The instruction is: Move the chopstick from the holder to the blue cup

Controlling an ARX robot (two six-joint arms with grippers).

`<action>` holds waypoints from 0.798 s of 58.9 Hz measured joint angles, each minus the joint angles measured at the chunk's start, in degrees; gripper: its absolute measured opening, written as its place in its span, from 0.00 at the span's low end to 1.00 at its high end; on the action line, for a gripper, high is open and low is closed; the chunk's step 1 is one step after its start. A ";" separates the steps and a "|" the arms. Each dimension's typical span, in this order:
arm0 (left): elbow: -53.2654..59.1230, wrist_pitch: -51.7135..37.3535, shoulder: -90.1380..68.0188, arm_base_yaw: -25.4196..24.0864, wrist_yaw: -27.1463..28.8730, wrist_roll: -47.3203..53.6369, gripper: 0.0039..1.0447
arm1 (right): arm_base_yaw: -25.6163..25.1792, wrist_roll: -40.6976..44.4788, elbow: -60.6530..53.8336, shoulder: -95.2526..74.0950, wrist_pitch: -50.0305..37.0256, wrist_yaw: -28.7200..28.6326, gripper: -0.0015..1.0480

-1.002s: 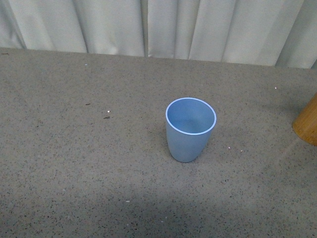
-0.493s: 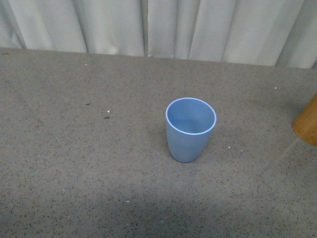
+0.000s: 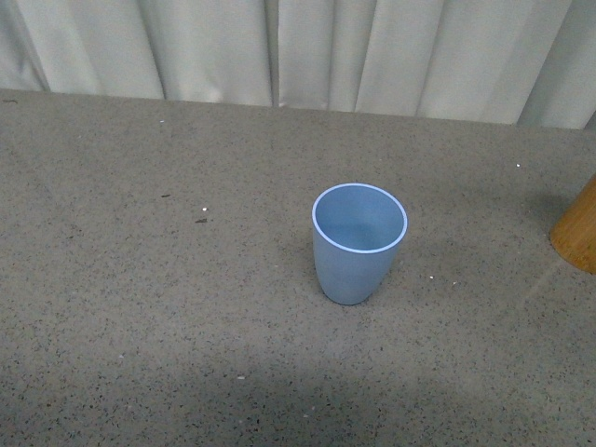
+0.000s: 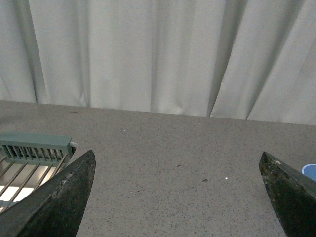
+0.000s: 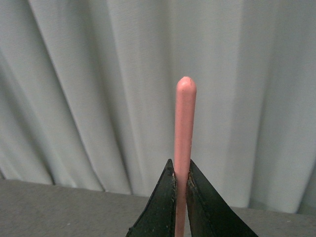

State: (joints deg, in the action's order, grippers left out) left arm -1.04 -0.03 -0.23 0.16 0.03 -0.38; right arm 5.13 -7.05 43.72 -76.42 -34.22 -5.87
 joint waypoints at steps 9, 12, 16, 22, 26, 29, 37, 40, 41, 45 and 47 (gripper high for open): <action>0.00 0.00 0.00 0.00 0.00 0.00 0.94 | 8.35 -3.17 -0.09 -4.09 -3.02 3.65 0.02; 0.00 0.00 0.00 0.00 -0.02 0.00 0.94 | 10.91 -4.44 -0.09 -5.77 -4.02 4.92 0.02; 0.00 0.00 0.00 0.00 -0.02 0.00 0.94 | 13.66 -5.62 -0.17 -7.50 -5.09 6.14 0.02; 0.00 0.00 0.00 0.00 -0.02 0.00 0.94 | 21.49 -9.94 -5.79 -16.22 -12.81 9.53 0.02; 0.00 0.00 0.00 0.00 0.00 0.00 0.94 | 21.55 -10.14 -6.01 -16.50 -13.53 9.86 0.02; 0.00 0.00 0.00 0.00 0.00 0.00 0.94 | 21.59 -10.36 -6.03 -16.66 -13.97 9.90 0.02; 0.00 0.00 0.00 0.00 -0.02 0.00 0.94 | 21.64 -10.78 -6.27 -17.25 -14.53 9.90 0.02; 0.00 0.00 0.00 0.00 -0.02 0.00 0.94 | 21.64 -10.86 -6.34 -17.44 -14.60 9.92 0.02; 0.00 0.00 0.00 0.00 -0.02 0.00 0.94 | 21.64 -10.93 -6.34 -17.46 -14.60 9.92 0.02; 0.00 0.00 0.00 0.00 -0.02 0.00 0.94 | 21.62 -10.97 -6.38 -17.55 -14.60 9.94 0.02; 0.00 0.00 0.00 0.00 -0.02 0.00 0.94 | 21.62 -10.95 -6.38 -17.62 -14.60 9.92 0.02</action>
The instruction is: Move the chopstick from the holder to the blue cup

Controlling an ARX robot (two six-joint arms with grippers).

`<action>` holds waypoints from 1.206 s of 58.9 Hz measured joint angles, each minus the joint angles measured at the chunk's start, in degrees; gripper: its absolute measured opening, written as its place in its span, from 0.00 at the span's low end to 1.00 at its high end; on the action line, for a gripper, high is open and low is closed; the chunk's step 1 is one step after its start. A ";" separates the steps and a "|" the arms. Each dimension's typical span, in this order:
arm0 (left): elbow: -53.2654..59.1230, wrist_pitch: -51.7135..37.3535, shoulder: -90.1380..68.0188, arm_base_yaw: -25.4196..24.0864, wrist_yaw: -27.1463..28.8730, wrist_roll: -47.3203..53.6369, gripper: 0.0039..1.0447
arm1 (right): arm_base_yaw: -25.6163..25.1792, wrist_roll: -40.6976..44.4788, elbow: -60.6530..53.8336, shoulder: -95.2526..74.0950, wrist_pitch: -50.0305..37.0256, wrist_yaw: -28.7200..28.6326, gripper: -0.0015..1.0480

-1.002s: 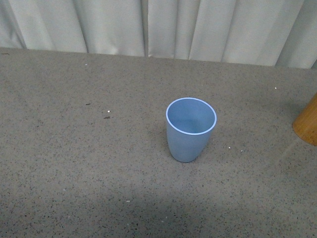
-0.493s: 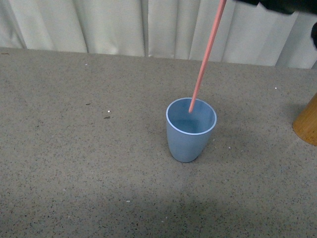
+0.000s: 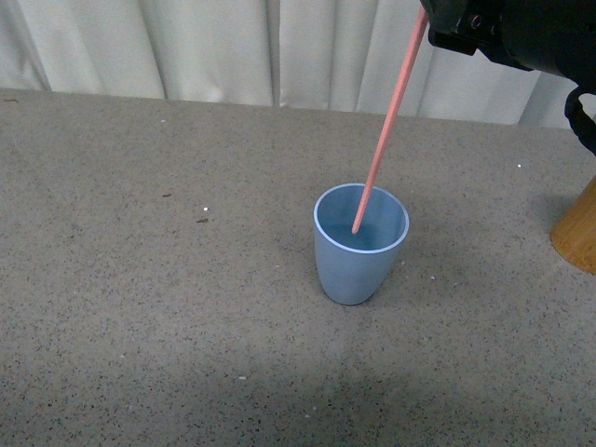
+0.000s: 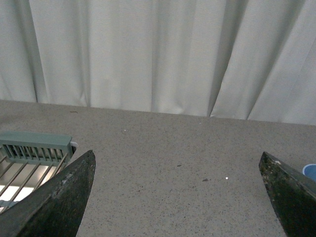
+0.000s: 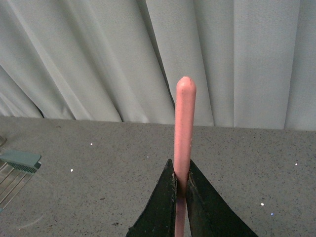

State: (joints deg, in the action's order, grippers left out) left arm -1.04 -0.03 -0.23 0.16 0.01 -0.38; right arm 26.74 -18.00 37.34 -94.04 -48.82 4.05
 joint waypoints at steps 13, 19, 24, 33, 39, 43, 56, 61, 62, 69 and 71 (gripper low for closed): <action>0.00 0.00 0.00 0.00 0.00 0.00 0.94 | 0.20 1.14 -0.04 -0.02 0.59 1.62 0.24; 0.00 0.00 0.00 0.00 0.00 0.00 0.94 | -0.13 1.20 -0.13 0.07 1.03 2.97 0.39; 0.00 0.00 0.00 0.00 0.00 0.00 0.94 | -0.66 1.38 -0.31 0.42 1.31 5.11 0.53; 0.00 0.00 0.02 0.00 -0.07 0.00 0.94 | -2.38 6.78 -5.33 2.49 -7.28 14.51 0.56; 0.00 0.00 0.02 0.00 0.11 0.00 0.94 | -6.32 13.35 -13.07 9.86 -9.07 14.78 0.41; 0.00 0.00 0.02 0.00 0.11 0.00 0.94 | -10.51 15.41 -19.28 18.27 -6.47 11.06 0.29; 0.00 0.00 0.02 0.00 0.02 0.00 0.94 | -26.14 17.51 -35.95 61.53 25.88 -2.95 0.01; 0.00 0.00 0.02 0.00 0.02 0.00 0.94 | -26.49 17.75 -37.00 78.47 40.83 -3.87 0.01; 0.00 0.00 0.02 0.00 0.02 0.00 0.94 | -26.49 17.77 -36.98 82.44 43.36 -4.04 0.01; 0.00 0.00 0.02 0.00 0.07 0.00 0.94 | -26.58 17.79 -36.98 93.22 48.48 -4.17 0.01; 0.00 0.00 0.02 0.00 0.04 0.00 0.94 | -26.60 17.79 -36.98 93.48 48.59 -4.20 0.01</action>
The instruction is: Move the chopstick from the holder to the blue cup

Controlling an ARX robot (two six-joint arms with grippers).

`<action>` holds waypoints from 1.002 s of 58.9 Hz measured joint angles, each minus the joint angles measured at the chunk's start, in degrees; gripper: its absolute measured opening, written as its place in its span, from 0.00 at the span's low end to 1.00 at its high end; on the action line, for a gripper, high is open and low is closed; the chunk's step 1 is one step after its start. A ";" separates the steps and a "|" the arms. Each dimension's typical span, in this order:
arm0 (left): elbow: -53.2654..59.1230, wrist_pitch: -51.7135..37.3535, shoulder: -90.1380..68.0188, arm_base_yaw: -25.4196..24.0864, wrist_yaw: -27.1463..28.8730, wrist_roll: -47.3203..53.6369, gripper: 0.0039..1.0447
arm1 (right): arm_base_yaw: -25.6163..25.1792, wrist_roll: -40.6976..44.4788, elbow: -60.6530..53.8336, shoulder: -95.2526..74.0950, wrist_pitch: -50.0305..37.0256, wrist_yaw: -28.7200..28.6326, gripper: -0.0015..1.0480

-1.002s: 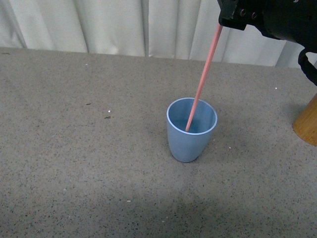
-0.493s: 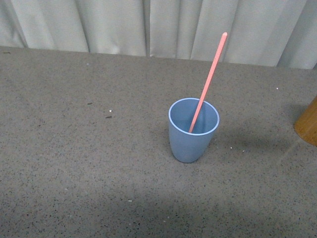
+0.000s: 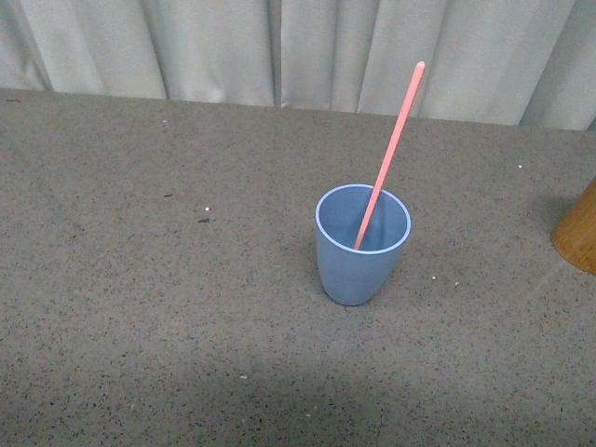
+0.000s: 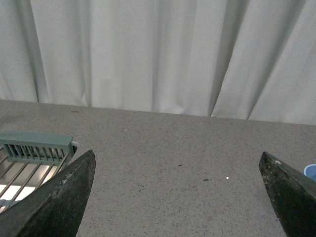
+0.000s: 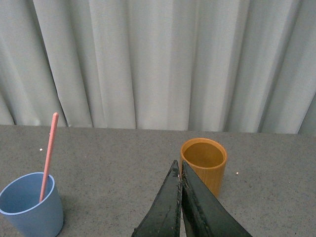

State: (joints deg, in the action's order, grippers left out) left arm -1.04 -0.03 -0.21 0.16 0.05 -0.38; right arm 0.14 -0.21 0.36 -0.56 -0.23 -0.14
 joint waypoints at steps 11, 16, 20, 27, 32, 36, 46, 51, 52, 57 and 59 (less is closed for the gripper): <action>0.00 0.00 0.00 0.00 -0.02 0.00 0.94 | 0.00 0.00 -0.02 0.26 0.11 0.04 0.01; 0.00 0.00 0.00 0.00 -0.02 0.00 0.94 | 0.00 0.09 -0.02 0.24 0.11 0.02 0.15; 0.00 0.00 0.00 0.00 -0.02 0.00 0.94 | 0.00 0.09 -0.02 0.26 0.11 0.04 0.28; 0.00 0.00 0.00 0.00 -0.02 0.00 0.94 | 0.00 0.09 -0.02 0.24 0.11 0.04 0.57; 0.00 0.00 0.00 -0.02 -0.02 0.00 0.94 | 0.00 0.09 -0.02 0.26 0.11 0.04 0.71; 0.00 0.00 0.00 0.00 -0.02 0.00 0.94 | 0.00 0.09 -0.02 0.24 0.11 0.04 0.83; 0.00 0.00 0.00 0.00 -0.02 0.00 0.94 | 0.00 0.07 -0.02 0.24 0.11 0.04 0.90; 0.00 0.00 0.00 0.00 -0.02 0.00 0.94 | 0.00 0.07 -0.02 0.26 0.11 0.04 0.91; 0.00 0.00 0.00 0.00 -0.02 0.00 0.94 | 0.00 0.07 -0.02 0.26 0.11 0.04 0.91; 0.00 0.00 0.00 0.00 -0.02 0.00 0.94 | 0.00 0.07 -0.02 0.26 0.11 0.04 0.91; 0.00 0.00 0.00 -0.02 -0.02 0.00 0.94 | 0.00 0.07 -0.02 0.26 0.11 0.04 0.91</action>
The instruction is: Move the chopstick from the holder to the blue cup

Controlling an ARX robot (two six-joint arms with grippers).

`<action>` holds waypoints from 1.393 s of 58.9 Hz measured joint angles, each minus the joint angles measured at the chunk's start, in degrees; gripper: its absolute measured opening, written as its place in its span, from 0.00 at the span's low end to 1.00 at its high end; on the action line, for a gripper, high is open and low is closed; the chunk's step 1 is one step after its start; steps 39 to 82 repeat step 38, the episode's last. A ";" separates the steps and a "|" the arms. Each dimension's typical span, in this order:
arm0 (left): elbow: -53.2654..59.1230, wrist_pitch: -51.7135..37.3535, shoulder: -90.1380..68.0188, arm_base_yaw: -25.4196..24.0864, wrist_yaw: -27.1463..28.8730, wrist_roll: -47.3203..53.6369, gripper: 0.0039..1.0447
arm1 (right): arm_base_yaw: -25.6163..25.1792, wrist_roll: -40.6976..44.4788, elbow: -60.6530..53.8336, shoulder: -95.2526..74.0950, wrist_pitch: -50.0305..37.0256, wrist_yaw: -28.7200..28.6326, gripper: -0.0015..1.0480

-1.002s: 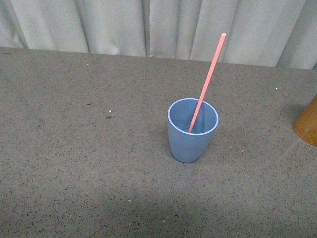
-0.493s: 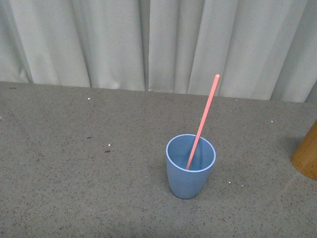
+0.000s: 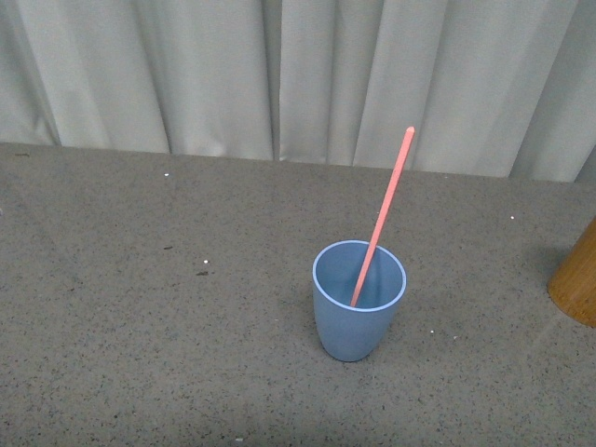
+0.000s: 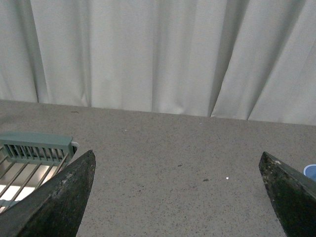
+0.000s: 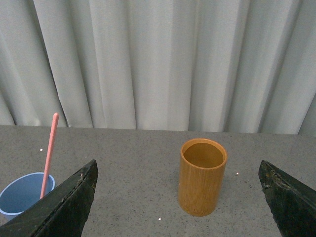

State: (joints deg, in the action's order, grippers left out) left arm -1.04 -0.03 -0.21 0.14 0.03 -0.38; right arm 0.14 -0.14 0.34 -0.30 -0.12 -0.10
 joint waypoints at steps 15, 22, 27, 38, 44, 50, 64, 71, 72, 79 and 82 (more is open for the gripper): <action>0.00 0.00 0.00 0.02 0.00 0.00 0.94 | 0.00 0.00 0.02 -0.02 0.00 0.00 0.91; 0.00 0.00 0.00 0.02 0.00 0.00 0.94 | 0.00 0.00 0.00 -0.02 0.00 0.00 0.91; 0.00 0.00 0.00 0.02 0.00 0.00 0.94 | 0.00 0.00 0.00 0.00 0.00 0.00 0.91; 0.00 0.00 0.00 0.02 0.00 0.00 0.94 | 0.00 0.00 0.00 -0.02 0.00 0.00 0.91; 0.00 0.00 0.00 0.02 0.00 0.00 0.94 | 0.00 0.00 0.00 -0.02 0.00 0.00 0.91; 0.00 0.00 0.00 0.02 0.00 0.00 0.94 | 0.00 0.00 0.00 -0.02 0.00 0.00 0.91; 0.00 0.00 0.00 0.02 0.00 0.00 0.94 | 0.00 0.00 0.00 -0.02 0.00 0.00 0.91; 0.00 0.00 0.00 0.02 0.00 0.00 0.94 | 0.00 0.00 0.00 -0.02 0.00 0.00 0.91; 0.00 0.00 0.00 0.02 0.00 0.00 0.94 | 0.00 0.00 0.00 -0.02 0.00 0.00 0.91; 0.00 0.00 0.00 0.02 0.00 0.00 0.94 | 0.00 0.00 0.00 -0.02 0.00 0.00 0.91; 0.00 0.00 0.00 0.02 0.00 0.00 0.94 | 0.00 0.00 0.00 -0.02 0.00 0.00 0.91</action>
